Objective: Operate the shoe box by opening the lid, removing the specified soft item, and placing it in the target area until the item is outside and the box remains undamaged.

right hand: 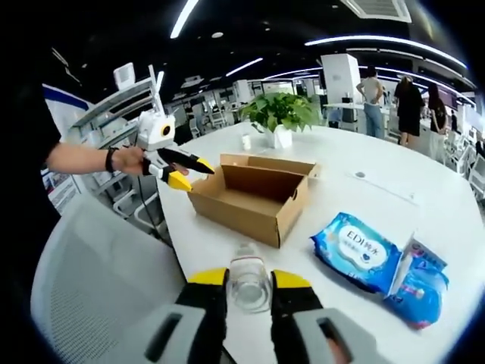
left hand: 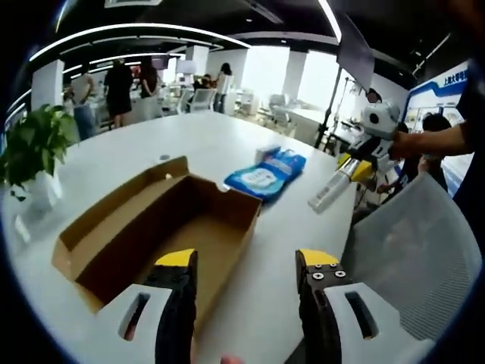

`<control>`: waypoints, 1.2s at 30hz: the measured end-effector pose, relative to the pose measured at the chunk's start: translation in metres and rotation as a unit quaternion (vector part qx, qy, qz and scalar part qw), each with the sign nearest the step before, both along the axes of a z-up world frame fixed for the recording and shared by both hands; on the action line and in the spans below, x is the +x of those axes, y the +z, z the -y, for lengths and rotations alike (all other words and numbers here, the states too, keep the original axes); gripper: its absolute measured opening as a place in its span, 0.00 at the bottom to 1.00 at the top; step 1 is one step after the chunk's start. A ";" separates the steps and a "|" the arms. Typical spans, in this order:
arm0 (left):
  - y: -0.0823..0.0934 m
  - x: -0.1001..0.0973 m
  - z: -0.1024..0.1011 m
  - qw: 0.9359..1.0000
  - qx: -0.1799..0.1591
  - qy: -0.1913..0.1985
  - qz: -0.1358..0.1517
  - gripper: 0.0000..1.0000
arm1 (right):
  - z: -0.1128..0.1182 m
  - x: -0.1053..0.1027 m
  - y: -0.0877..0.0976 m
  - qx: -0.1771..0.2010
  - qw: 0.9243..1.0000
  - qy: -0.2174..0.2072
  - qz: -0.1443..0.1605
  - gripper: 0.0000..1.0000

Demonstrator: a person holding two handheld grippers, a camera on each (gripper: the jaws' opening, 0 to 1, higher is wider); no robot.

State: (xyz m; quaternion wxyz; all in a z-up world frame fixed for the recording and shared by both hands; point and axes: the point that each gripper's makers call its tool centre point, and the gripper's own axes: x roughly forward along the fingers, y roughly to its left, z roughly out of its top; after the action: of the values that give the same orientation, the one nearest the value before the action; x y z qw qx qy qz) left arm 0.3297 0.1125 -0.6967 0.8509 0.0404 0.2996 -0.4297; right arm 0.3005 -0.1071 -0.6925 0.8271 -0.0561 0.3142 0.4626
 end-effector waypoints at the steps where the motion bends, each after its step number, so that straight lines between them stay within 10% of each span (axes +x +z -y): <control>1: -0.001 -0.001 0.000 1.000 0.001 0.001 0.000 0.53 | 0.002 0.002 0.000 -0.003 1.000 0.001 0.001 0.17; 36: -0.005 -0.020 -0.022 0.998 0.020 0.063 -0.004 0.53 | 0.073 0.110 -0.014 -0.134 0.990 0.036 0.011 0.17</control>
State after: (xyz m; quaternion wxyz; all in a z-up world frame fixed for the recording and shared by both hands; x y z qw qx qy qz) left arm 0.3093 0.1348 -0.7019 0.8740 0.0366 0.3136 -0.3693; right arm 0.4108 -0.1805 -0.7063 0.7986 -0.1827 0.3616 0.4451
